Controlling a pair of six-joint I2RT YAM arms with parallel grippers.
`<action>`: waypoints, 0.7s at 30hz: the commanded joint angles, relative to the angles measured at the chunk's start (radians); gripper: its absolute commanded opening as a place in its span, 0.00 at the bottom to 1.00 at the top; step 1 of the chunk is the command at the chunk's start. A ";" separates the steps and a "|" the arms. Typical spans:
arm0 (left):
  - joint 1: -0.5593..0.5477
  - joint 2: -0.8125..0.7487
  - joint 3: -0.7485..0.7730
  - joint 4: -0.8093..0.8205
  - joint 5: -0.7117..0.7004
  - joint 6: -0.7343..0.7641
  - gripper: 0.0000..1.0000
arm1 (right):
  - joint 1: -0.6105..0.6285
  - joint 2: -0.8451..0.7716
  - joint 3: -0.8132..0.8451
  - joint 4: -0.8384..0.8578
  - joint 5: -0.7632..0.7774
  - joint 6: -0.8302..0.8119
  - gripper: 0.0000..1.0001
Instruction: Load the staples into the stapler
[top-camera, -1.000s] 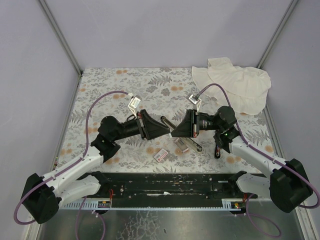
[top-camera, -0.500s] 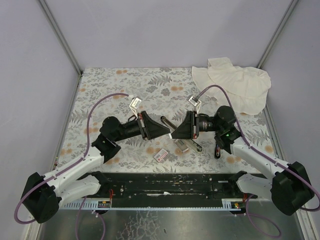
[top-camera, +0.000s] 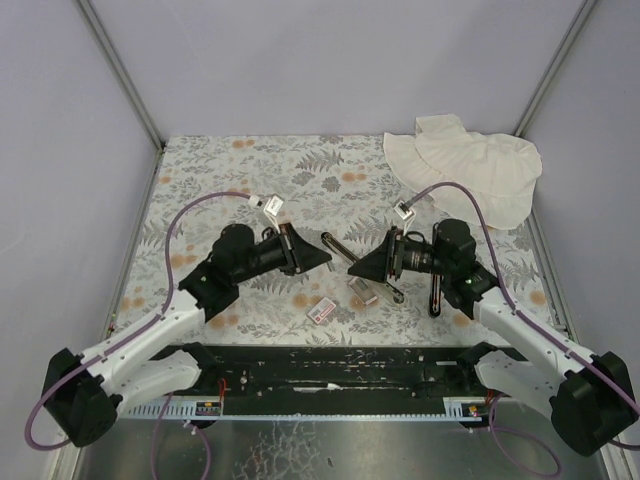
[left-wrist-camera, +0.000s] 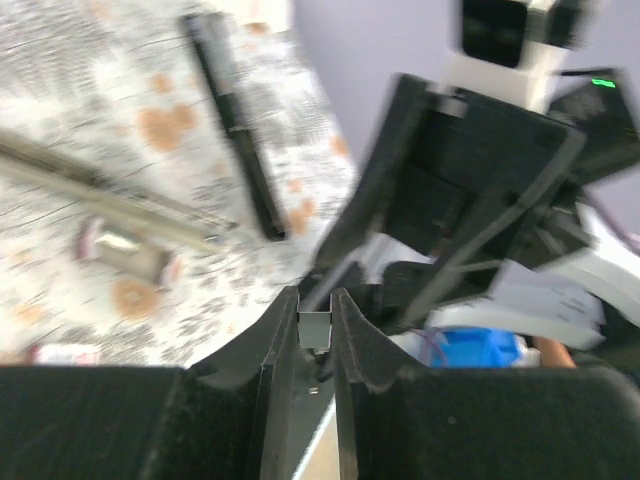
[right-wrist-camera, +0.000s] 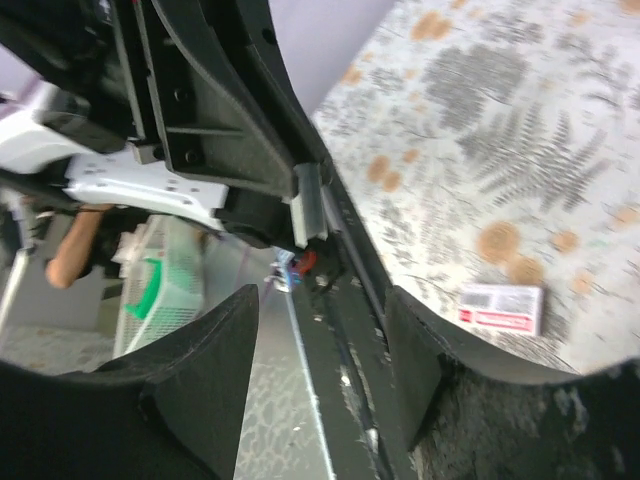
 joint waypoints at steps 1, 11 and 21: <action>-0.004 0.125 0.093 -0.344 -0.200 0.116 0.11 | -0.005 -0.028 0.057 -0.290 0.170 -0.214 0.60; -0.121 0.485 0.250 -0.431 -0.366 0.044 0.11 | -0.005 -0.068 0.097 -0.572 0.422 -0.361 0.60; -0.212 0.752 0.394 -0.505 -0.423 -0.024 0.11 | -0.006 -0.108 0.083 -0.688 0.517 -0.419 0.60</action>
